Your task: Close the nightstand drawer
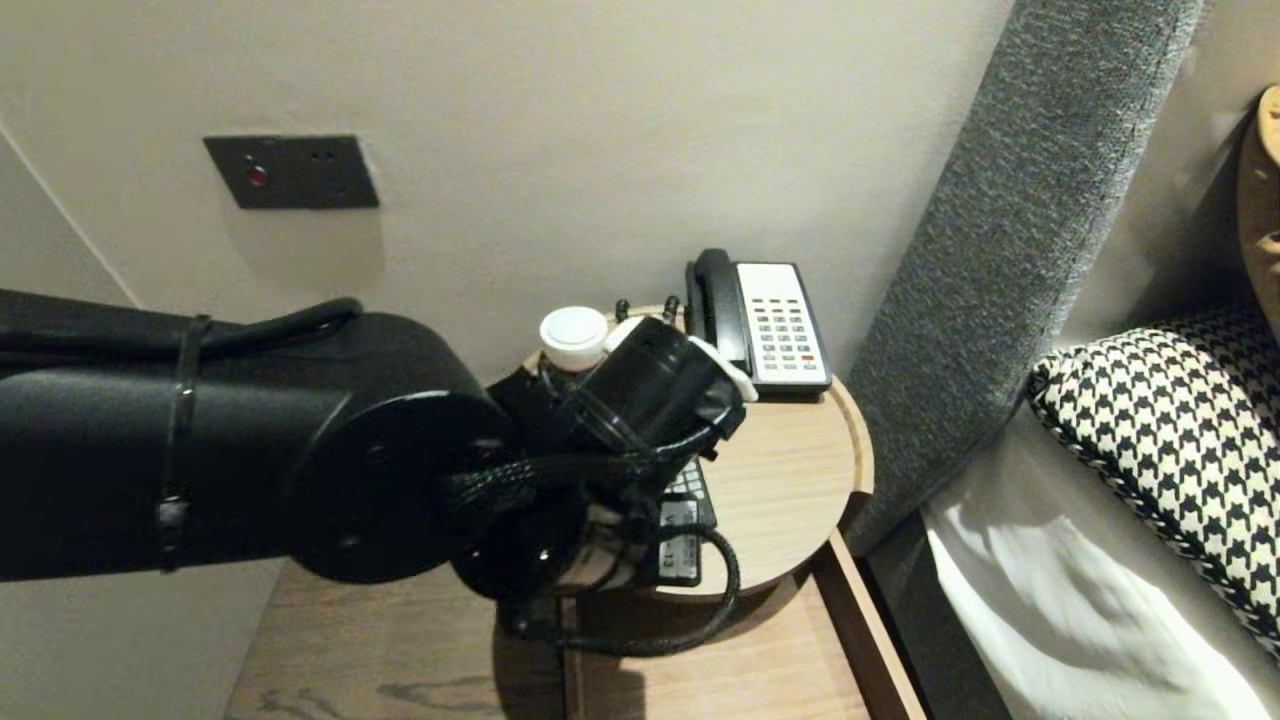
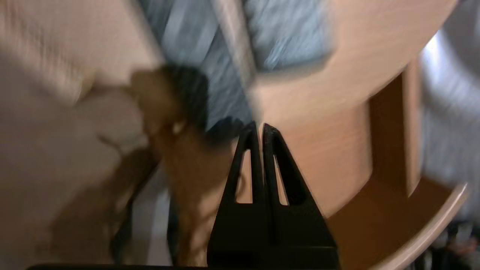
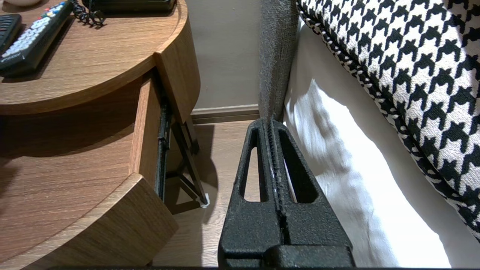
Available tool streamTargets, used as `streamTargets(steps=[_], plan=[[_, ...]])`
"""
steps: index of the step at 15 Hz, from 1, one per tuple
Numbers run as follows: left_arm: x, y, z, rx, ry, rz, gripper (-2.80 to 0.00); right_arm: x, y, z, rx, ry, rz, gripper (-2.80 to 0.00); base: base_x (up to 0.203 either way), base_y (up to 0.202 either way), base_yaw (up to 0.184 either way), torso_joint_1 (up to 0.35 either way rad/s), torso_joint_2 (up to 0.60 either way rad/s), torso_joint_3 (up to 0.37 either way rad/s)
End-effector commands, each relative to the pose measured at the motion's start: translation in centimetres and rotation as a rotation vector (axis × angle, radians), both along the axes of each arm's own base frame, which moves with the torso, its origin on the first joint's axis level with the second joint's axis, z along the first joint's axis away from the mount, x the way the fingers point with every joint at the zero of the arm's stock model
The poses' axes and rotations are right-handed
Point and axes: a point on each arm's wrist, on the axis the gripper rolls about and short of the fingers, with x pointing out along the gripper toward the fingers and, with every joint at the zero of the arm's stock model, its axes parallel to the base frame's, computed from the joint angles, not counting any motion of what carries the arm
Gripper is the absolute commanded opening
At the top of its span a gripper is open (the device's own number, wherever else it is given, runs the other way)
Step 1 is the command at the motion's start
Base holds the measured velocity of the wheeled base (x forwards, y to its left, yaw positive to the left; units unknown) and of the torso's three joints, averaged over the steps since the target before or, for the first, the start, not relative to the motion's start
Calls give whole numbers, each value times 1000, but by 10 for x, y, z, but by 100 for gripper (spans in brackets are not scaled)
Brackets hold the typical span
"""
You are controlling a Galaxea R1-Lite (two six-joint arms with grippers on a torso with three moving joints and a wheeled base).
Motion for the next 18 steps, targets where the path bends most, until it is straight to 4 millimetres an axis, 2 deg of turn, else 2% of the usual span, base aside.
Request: streamTargets(steps=[1,5,9,18], plan=[[-21,26,-7,6,76,-4,-280,3,0,-11,0,40,0,-280,0,0,0,0,0,0],[-46,49,-35,152,210,-25,-280,3,0,-11,0,40,1,-280,0,0,0,0,0,0],[-58,54,-52,232,297,-62,-280,3,0,-11,0,40,0,-280,0,0,0,0,0,0],[-70,53,-55,234,423,-139,-280,3,0,-11,0,40,2,-280,0,0,0,0,0,0]])
